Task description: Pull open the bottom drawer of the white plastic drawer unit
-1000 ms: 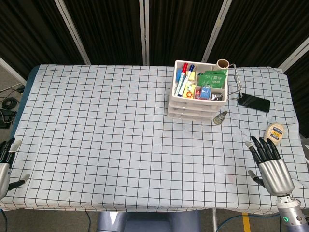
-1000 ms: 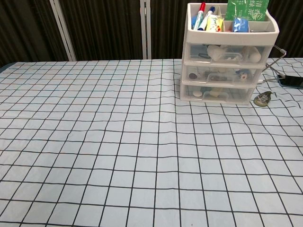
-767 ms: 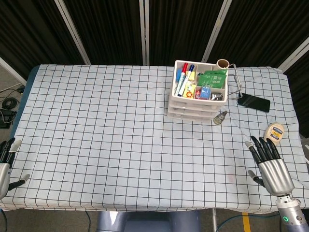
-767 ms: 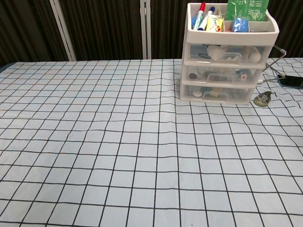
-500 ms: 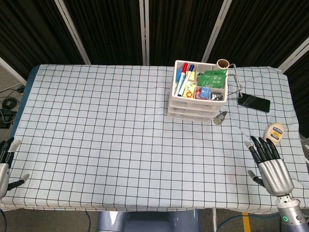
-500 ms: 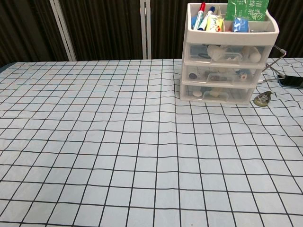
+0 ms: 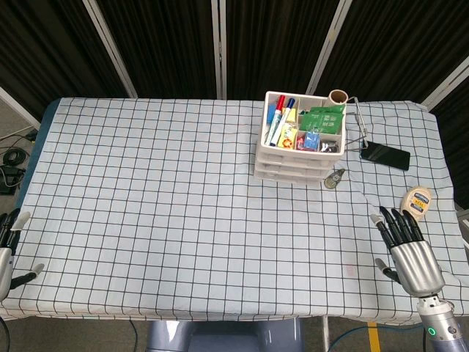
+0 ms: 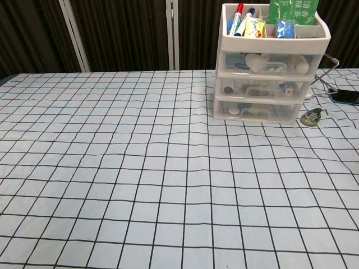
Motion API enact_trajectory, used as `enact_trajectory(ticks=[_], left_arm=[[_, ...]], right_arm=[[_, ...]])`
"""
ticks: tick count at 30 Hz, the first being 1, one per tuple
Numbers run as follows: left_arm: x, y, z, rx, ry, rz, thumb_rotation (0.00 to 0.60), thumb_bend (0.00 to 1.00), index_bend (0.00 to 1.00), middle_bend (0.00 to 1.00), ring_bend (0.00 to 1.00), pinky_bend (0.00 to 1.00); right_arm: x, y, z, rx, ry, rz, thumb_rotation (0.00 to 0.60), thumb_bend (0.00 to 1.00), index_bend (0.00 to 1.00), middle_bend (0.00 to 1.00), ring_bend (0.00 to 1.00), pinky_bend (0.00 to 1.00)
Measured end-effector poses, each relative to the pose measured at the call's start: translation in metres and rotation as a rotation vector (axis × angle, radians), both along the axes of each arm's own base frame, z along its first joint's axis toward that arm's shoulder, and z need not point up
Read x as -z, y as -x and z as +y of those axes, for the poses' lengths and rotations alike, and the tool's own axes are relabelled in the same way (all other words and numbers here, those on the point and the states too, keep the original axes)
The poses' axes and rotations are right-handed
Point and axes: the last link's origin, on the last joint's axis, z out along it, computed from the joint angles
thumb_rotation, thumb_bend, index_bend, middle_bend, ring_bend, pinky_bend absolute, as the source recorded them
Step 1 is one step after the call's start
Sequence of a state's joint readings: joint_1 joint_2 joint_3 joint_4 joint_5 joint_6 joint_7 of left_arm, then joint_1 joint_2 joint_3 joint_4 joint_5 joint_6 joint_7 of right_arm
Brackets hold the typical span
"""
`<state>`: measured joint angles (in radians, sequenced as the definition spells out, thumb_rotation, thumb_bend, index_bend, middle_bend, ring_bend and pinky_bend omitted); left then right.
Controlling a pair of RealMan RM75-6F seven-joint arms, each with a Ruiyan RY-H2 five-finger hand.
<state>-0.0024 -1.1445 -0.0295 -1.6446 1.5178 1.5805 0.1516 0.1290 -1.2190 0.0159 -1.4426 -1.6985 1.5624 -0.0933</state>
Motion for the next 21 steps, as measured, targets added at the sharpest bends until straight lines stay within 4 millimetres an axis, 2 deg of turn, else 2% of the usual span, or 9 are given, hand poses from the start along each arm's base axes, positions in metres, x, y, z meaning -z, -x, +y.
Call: enact_trajectory(ticks=[3, 6, 8, 12, 21], left_arm=[[-0.001, 0.000, 0.000, -0.001, -0.005, -0.003, 0.600, 0.01, 0.00, 0.00, 0.00, 0.00], [-0.002, 0.000, 0.000, -0.004, -0.007, -0.006, 0.600, 0.01, 0.00, 0.00, 0.00, 0.00], [-0.002, 0.000, 0.000, -0.003, -0.009, -0.008, 0.600, 0.01, 0.00, 0.00, 0.00, 0.00], [-0.005, -0.002, -0.001, 0.015, -0.026, -0.013, 0.600, 0.01, 0.00, 0.00, 0.00, 0.00], [-0.005, -0.002, -0.002, 0.026, -0.028, -0.012, 0.600, 0.01, 0.00, 0.00, 0.00, 0.00]], right_arm=[[0.000, -0.004, -0.001, -0.012, 0.018, -0.032, 0.600, 0.13, 0.11, 0.68, 0.74, 0.72], [0.002, -0.009, -0.005, -0.017, 0.046, -0.081, 0.600, 0.18, 0.11, 0.82, 0.86, 0.80], [0.005, -0.013, -0.008, -0.014, 0.048, -0.109, 0.600, 0.23, 0.10, 0.87, 0.91, 0.83], [0.016, -0.023, -0.019, 0.015, -0.007, -0.187, 0.600, 0.38, 0.09, 0.91, 0.95, 0.86], [0.058, -0.059, -0.049, 0.242, -0.259, -0.632, 0.600, 0.47, 0.09, 0.93, 0.96, 0.87]])
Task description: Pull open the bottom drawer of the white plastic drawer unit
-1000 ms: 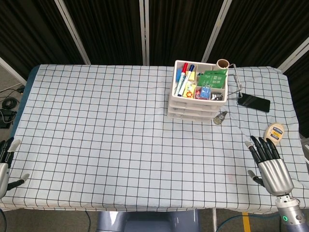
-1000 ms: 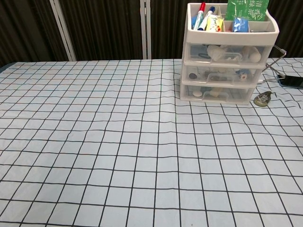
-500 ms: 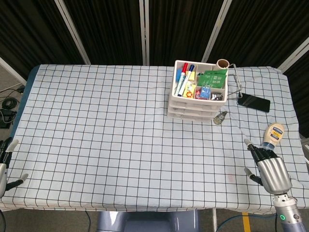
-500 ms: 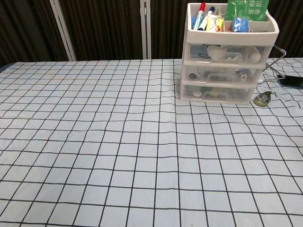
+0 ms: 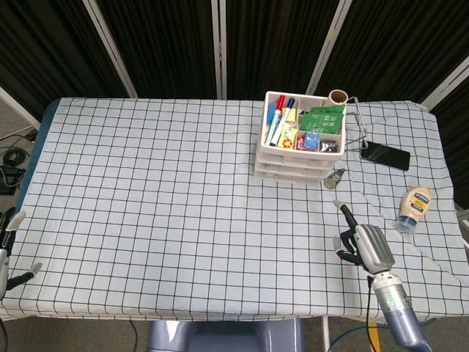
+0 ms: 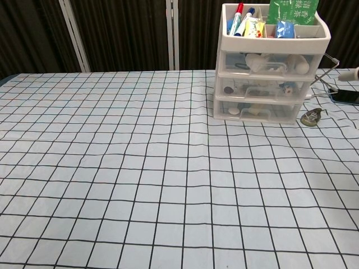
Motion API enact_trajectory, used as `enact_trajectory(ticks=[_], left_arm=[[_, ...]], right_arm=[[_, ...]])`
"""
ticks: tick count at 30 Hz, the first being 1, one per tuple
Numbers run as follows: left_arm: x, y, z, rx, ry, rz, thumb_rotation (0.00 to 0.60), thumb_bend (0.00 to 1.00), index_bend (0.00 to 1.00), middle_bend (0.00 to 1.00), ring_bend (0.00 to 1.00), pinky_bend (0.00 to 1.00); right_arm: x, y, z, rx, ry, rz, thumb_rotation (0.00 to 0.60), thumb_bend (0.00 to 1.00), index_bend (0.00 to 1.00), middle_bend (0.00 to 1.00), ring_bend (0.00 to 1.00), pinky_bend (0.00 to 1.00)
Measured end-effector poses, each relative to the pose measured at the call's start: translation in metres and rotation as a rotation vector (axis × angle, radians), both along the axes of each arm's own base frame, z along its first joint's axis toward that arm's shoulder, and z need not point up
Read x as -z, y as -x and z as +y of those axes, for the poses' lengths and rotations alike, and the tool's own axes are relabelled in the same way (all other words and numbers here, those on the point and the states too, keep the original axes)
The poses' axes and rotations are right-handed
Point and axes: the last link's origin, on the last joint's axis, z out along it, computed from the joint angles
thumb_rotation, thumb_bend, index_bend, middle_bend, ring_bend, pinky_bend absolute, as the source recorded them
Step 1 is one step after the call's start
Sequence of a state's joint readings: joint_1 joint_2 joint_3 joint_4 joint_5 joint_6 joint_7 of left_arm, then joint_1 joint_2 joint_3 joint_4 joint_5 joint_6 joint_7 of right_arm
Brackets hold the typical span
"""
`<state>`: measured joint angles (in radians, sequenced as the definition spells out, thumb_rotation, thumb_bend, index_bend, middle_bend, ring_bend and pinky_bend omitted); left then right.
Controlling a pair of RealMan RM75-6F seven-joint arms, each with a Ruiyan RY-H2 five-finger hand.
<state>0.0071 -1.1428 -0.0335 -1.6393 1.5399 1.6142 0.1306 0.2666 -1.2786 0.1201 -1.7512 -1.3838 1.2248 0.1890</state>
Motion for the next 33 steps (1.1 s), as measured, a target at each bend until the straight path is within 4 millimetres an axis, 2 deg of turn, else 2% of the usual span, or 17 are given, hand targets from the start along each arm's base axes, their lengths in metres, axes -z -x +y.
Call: enact_trajectory(ticks=[10, 16, 21, 26, 33], left_arm=[[-0.003, -0.002, -0.002, 0.016, -0.006, -0.008, 0.600, 0.01, 0.00, 0.00, 0.00, 0.00], [-0.005, 0.000, -0.001, 0.008, -0.015, -0.016, 0.600, 0.01, 0.00, 0.00, 0.00, 0.00], [-0.006, 0.001, 0.000, 0.003, -0.015, -0.021, 0.600, 0.01, 0.00, 0.00, 0.00, 0.00], [-0.006, 0.003, 0.002, -0.004, -0.012, -0.026, 0.600, 0.01, 0.00, 0.00, 0.00, 0.00], [-0.006, 0.004, 0.005, -0.009, -0.010, -0.028, 0.600, 0.01, 0.00, 0.00, 0.00, 0.00]], right_arm=[[0.034, -0.032, -0.017, 0.266, -0.349, -0.610, 0.600, 0.50, 0.08, 0.93, 0.97, 0.87], [0.048, -0.046, -0.036, 0.354, -0.434, -0.841, 0.600, 0.50, 0.08, 0.93, 0.97, 0.87], [0.060, -0.051, -0.053, 0.372, -0.421, -0.950, 0.600, 0.50, 0.08, 0.93, 0.97, 0.87], [0.071, -0.049, -0.067, 0.347, -0.338, -0.979, 0.600, 0.50, 0.10, 0.93, 0.97, 0.87], [0.102, -0.051, -0.085, 0.375, -0.237, -0.970, 0.600, 0.50, 0.10, 0.93, 0.97, 0.87]])
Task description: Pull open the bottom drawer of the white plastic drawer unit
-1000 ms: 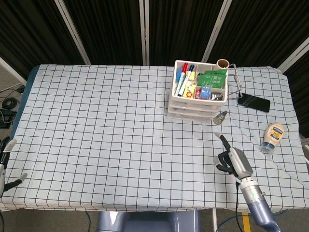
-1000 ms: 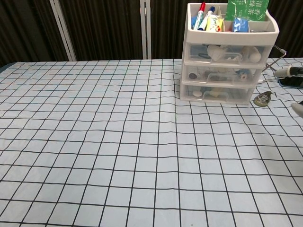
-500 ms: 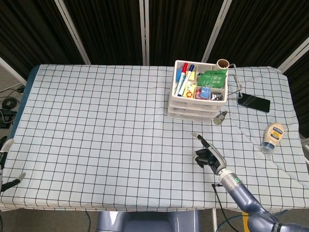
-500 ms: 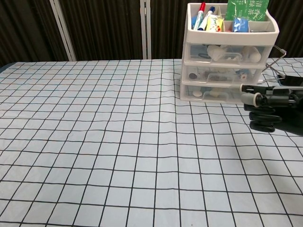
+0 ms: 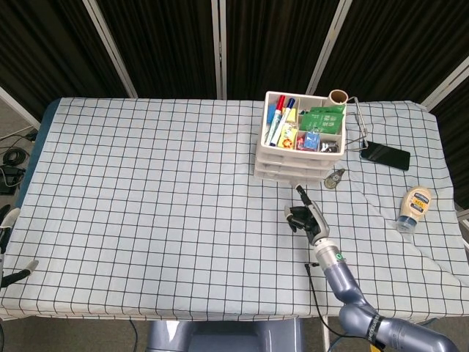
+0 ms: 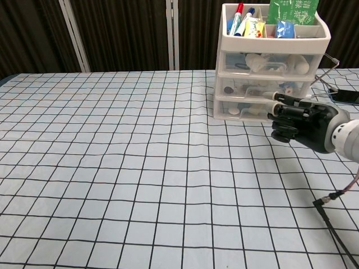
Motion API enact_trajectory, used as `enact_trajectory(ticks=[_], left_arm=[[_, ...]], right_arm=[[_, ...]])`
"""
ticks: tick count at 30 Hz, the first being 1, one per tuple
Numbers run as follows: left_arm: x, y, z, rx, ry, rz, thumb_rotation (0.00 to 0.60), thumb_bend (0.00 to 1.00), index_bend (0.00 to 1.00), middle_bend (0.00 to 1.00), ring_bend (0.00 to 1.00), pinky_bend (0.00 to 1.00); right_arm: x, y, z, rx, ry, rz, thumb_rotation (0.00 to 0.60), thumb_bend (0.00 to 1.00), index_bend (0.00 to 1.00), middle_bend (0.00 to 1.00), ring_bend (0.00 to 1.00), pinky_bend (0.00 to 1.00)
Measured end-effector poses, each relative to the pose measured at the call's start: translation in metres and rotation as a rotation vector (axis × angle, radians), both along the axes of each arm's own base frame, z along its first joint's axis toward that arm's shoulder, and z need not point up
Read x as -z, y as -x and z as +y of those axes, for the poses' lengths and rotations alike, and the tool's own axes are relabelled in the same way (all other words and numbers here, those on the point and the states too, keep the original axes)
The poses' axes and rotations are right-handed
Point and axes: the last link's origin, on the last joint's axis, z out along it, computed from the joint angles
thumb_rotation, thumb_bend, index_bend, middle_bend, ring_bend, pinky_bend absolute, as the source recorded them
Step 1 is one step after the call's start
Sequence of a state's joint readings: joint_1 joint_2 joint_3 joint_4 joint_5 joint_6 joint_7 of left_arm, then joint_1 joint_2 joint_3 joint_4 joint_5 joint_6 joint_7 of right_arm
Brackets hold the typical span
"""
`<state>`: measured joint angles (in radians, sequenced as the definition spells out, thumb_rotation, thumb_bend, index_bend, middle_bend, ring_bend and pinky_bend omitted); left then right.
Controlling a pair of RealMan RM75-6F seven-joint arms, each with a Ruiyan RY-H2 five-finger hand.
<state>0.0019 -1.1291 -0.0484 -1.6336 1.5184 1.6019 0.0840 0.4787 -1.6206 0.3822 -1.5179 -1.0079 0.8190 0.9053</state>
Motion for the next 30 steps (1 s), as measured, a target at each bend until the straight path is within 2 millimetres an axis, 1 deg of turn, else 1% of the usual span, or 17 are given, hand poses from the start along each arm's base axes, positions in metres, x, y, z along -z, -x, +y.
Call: enact_trajectory(ticks=[4, 13, 20, 30], left_arm=[[-0.002, -0.001, -0.001, 0.006, -0.012, 0.001, 0.600, 0.01, 0.00, 0.00, 0.00, 0.00], [-0.003, 0.001, 0.000, 0.000, -0.008, -0.005, 0.600, 0.01, 0.00, 0.00, 0.00, 0.00], [-0.004, 0.003, 0.002, -0.010, -0.002, -0.015, 0.600, 0.01, 0.00, 0.00, 0.00, 0.00], [-0.003, 0.006, 0.005, -0.024, 0.016, -0.024, 0.600, 0.01, 0.00, 0.00, 0.00, 0.00]], right_arm=[[0.009, -0.001, -0.007, 0.022, 0.003, 0.000, 0.600, 0.50, 0.10, 0.93, 0.97, 0.86], [0.023, -0.005, -0.014, 0.032, 0.007, -0.007, 0.600, 0.50, 0.11, 0.93, 0.97, 0.86], [0.029, -0.010, -0.020, 0.034, 0.025, -0.014, 0.600, 0.50, 0.15, 0.93, 0.97, 0.86], [0.032, -0.008, -0.030, 0.063, 0.035, -0.023, 0.600, 0.50, 0.17, 0.93, 0.97, 0.86]])
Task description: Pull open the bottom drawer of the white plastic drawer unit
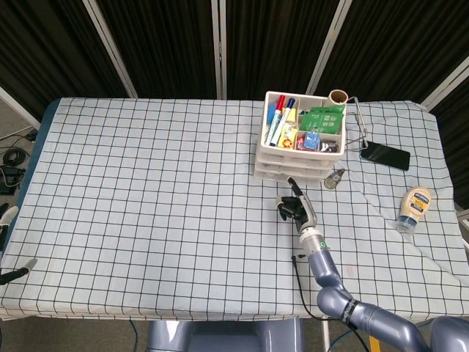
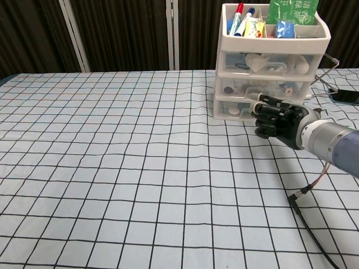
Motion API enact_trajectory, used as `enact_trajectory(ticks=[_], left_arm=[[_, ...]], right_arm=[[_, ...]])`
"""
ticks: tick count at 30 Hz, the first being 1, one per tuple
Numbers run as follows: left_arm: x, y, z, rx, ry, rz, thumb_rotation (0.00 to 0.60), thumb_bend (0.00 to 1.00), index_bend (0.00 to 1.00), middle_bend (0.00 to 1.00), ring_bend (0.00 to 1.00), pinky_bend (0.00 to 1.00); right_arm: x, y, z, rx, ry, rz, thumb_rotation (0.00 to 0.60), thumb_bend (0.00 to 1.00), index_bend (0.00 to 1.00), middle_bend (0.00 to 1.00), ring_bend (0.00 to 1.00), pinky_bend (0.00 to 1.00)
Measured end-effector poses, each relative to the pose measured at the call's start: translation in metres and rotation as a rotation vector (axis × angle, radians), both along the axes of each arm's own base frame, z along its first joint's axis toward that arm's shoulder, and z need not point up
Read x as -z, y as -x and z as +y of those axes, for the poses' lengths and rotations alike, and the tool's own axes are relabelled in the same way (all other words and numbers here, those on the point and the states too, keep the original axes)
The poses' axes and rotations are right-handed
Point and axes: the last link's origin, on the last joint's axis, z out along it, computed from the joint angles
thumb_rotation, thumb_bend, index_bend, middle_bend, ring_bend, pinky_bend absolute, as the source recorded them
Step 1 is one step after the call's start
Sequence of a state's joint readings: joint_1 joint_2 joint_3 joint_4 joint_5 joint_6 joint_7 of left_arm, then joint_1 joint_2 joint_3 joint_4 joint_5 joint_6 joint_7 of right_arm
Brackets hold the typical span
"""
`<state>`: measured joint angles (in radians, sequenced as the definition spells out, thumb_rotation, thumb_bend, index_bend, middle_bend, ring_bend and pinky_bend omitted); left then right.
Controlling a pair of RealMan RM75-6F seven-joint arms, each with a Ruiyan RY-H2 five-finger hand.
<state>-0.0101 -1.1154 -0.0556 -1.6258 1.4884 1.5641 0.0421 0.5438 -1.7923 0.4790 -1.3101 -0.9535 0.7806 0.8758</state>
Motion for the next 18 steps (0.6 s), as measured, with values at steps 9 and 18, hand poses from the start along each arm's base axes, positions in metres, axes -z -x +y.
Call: enact_trajectory(ticks=[9, 18], left_arm=[[-0.0032, 0.0025, 0.0010, -0.014, 0.001, -0.014, 0.600, 0.01, 0.00, 0.00, 0.00, 0.00], [-0.0046, 0.0019, -0.0001, -0.012, -0.002, -0.018, 0.600, 0.01, 0.00, 0.00, 0.00, 0.00]], right_arm=[[-0.0028, 0.0089, -0.0094, 0.041, 0.015, 0.011, 0.600, 0.50, 0.17, 0.93, 0.97, 0.86], [0.0011, 0.0091, -0.0111, 0.050, 0.003, 0.017, 0.600, 0.50, 0.17, 0.93, 0.97, 0.86]])
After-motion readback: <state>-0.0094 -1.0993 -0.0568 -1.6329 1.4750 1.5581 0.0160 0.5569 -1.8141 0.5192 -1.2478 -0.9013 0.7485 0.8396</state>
